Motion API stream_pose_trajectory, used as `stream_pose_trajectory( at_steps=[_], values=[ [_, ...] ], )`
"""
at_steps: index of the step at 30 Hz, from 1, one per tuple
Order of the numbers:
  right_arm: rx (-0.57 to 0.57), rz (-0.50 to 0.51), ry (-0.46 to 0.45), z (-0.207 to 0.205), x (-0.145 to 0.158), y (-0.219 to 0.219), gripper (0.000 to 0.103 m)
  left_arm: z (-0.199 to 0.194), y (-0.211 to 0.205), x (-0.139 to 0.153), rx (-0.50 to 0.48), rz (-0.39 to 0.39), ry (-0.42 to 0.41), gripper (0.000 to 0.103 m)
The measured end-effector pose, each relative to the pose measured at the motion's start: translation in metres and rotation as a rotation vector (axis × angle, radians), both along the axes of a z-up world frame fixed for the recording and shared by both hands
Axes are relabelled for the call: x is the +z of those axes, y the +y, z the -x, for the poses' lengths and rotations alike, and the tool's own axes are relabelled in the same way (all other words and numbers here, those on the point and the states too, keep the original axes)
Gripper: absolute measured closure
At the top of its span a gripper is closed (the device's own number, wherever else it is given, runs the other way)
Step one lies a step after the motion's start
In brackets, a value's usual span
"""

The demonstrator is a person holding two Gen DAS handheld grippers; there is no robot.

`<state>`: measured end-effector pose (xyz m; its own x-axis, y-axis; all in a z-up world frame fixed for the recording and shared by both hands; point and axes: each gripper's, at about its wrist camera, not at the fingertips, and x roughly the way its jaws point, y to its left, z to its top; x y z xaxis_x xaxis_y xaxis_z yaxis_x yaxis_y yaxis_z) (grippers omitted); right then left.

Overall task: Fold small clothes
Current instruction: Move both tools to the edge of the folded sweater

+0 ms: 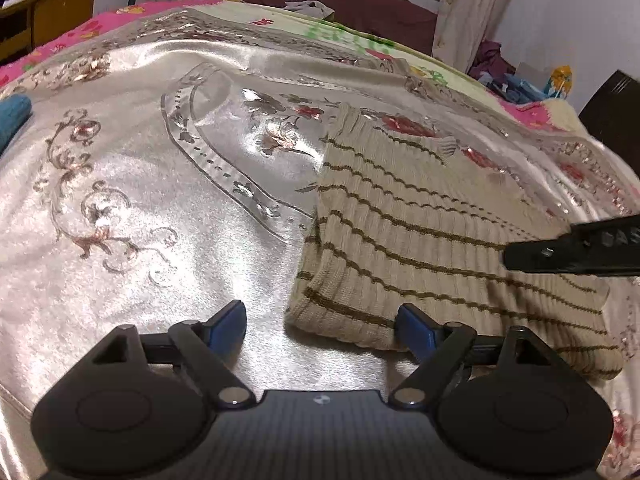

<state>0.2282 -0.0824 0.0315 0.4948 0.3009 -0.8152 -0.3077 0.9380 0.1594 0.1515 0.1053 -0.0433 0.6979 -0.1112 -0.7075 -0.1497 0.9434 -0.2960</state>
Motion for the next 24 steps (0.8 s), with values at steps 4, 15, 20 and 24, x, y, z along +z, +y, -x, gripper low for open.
stream_pose_trajectory(
  at_steps=[4,15,20,24],
  values=[
    [0.030,0.012,-0.011,-0.010,0.004,0.020,0.082,0.001,-0.001,-0.002,-0.017,0.025,-0.015,0.016],
    [0.047,-0.012,0.019,-0.015,-0.004,0.050,0.080,0.003,0.006,-0.006,-0.037,0.075,-0.046,0.015],
    [0.043,-0.007,0.025,-0.012,-0.008,0.045,0.079,0.005,0.006,-0.005,-0.037,0.090,-0.054,0.015],
    [0.022,-0.029,0.035,-0.015,-0.009,0.036,0.078,0.004,0.005,-0.007,-0.035,0.087,-0.057,0.015]
  ],
)
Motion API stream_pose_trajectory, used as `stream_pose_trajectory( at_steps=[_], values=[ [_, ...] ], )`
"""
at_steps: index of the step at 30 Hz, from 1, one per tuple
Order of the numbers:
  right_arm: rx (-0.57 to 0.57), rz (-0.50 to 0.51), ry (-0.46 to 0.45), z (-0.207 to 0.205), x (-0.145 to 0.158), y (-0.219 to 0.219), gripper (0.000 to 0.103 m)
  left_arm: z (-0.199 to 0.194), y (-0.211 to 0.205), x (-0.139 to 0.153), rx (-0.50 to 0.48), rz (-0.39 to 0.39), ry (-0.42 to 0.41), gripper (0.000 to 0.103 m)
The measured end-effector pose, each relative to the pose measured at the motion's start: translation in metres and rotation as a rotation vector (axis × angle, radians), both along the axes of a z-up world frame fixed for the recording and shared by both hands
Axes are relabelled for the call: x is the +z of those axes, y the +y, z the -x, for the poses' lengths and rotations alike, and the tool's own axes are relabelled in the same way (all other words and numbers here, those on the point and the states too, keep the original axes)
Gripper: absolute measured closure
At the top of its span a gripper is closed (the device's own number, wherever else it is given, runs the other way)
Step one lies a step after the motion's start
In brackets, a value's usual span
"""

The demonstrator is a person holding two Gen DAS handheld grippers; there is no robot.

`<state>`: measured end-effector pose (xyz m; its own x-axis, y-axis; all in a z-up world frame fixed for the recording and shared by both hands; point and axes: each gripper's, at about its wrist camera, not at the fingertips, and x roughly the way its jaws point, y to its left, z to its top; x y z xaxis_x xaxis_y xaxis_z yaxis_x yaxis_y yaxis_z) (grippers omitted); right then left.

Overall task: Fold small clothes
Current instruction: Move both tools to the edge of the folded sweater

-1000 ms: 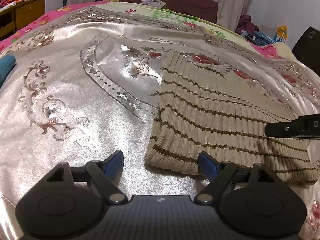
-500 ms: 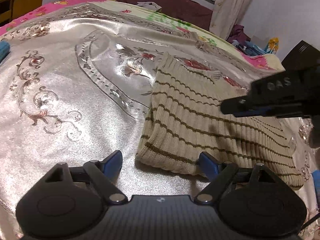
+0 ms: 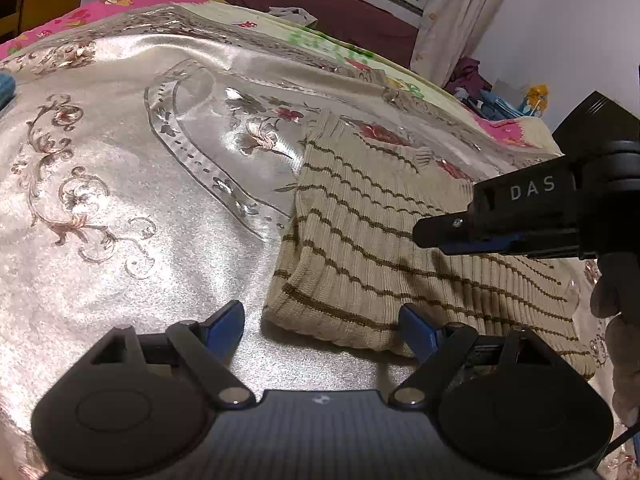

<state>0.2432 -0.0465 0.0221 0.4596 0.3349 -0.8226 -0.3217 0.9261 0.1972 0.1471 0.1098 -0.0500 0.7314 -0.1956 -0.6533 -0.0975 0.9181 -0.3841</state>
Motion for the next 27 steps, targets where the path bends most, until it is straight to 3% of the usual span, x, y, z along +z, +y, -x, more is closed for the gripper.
stream_pose_trajectory(
  at_steps=[10,20,23,27],
  values=[
    [0.007,-0.005,0.016,-0.025,0.007,0.011,0.072,0.001,0.001,-0.001,-0.010,0.096,-0.014,0.015],
    [0.093,0.020,0.055,-0.042,0.001,0.055,0.068,-0.002,0.005,-0.003,-0.018,0.139,-0.023,0.014],
    [0.115,0.041,0.076,-0.045,-0.003,0.066,0.060,0.000,0.004,-0.003,-0.016,0.138,-0.028,0.014],
    [0.113,0.073,0.091,-0.055,-0.006,0.074,0.060,0.001,0.002,-0.004,-0.016,0.127,-0.036,0.013]
  ],
)
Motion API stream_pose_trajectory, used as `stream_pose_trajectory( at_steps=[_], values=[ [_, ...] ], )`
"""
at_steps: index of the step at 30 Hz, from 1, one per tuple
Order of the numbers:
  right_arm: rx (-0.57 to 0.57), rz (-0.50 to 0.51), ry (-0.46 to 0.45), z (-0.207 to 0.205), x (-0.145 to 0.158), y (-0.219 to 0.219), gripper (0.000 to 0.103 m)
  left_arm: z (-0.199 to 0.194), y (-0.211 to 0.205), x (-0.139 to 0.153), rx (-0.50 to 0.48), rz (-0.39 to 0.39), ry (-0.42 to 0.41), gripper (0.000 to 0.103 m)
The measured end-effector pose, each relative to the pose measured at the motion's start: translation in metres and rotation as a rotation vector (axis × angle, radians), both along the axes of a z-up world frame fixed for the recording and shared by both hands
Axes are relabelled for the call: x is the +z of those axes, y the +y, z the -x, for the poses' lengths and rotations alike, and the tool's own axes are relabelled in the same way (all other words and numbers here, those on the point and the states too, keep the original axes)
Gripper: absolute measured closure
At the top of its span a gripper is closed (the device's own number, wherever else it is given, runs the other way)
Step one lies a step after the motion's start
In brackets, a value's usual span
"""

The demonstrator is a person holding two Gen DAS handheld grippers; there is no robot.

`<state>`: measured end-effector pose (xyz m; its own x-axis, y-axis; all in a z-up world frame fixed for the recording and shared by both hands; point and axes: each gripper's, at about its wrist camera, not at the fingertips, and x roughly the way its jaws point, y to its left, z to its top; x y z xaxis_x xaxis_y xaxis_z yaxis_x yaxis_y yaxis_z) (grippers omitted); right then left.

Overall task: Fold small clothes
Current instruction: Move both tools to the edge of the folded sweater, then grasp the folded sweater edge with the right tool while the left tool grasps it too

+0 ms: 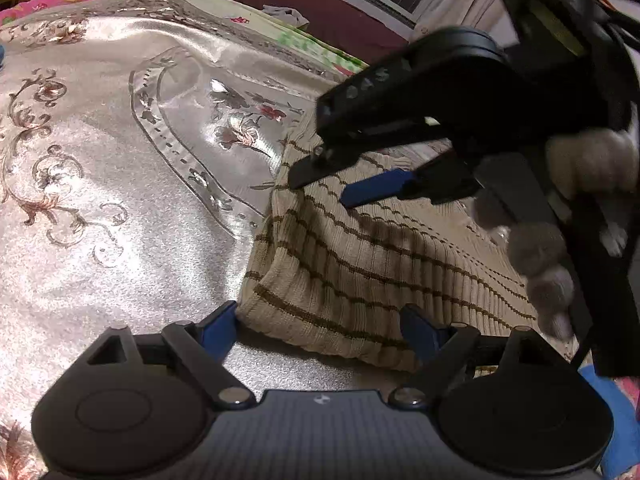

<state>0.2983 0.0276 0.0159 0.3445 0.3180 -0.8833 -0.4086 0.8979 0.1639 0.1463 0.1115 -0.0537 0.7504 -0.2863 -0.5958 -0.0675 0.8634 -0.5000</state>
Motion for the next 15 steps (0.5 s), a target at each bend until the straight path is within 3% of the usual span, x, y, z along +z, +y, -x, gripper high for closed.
stream_pose_trajectory(
  at_steps=[9,15],
  values=[
    [0.008,0.061,0.053,-0.023,-0.006,0.028,0.057,-0.001,0.000,-0.001,0.004,0.022,-0.006,0.010],
    [0.052,0.256,0.023,-0.028,-0.025,0.051,0.055,-0.001,-0.003,-0.001,-0.003,0.013,-0.009,0.009]
  ],
)
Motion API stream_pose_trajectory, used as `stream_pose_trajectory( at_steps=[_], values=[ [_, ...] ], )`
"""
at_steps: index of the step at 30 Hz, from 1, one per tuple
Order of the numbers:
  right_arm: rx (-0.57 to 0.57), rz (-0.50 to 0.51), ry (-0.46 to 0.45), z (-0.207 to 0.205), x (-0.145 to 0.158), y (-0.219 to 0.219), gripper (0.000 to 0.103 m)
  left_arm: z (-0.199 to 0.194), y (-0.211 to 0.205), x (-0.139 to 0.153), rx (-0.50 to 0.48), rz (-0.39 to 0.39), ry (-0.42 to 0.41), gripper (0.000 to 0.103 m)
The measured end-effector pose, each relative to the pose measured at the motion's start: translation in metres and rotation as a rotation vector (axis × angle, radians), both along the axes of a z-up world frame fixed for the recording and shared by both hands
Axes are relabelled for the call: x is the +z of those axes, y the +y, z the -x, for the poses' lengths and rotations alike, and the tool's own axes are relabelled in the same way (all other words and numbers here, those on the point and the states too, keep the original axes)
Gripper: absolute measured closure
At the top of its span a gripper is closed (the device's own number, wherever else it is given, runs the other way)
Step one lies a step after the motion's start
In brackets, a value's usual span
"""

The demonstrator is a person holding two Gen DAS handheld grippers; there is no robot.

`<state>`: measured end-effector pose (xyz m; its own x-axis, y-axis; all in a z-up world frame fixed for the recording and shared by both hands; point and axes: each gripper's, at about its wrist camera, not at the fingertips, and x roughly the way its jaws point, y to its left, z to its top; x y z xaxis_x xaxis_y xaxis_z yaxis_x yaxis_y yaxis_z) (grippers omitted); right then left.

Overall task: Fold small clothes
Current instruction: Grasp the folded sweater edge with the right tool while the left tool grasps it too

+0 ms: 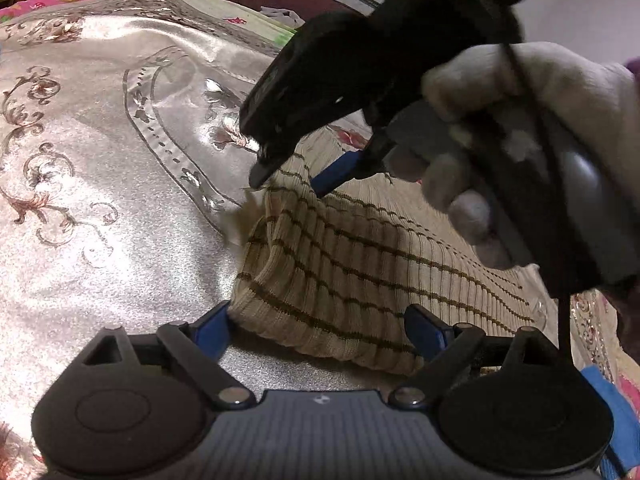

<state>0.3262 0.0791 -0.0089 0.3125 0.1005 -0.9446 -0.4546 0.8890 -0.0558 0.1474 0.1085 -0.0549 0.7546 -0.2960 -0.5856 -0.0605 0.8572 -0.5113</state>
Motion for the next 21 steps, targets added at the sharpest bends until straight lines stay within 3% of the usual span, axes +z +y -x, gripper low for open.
stream_pose_trajectory(
  at_steps=[5,10,14,21],
  values=[
    [0.027,0.091,-0.004,-0.005,-0.007,0.010,0.060,0.000,0.002,0.000,-0.001,0.019,0.003,0.009],
    [0.037,0.149,-0.001,-0.007,-0.017,0.019,0.057,-0.001,0.002,-0.001,0.004,0.021,0.007,0.009],
    [0.038,0.150,-0.017,-0.005,-0.017,0.019,0.058,0.001,-0.001,-0.001,0.002,0.009,0.003,0.007],
    [0.037,0.101,-0.021,-0.002,-0.010,0.006,0.073,0.001,-0.003,0.001,0.001,-0.002,-0.021,0.009]
  ],
)
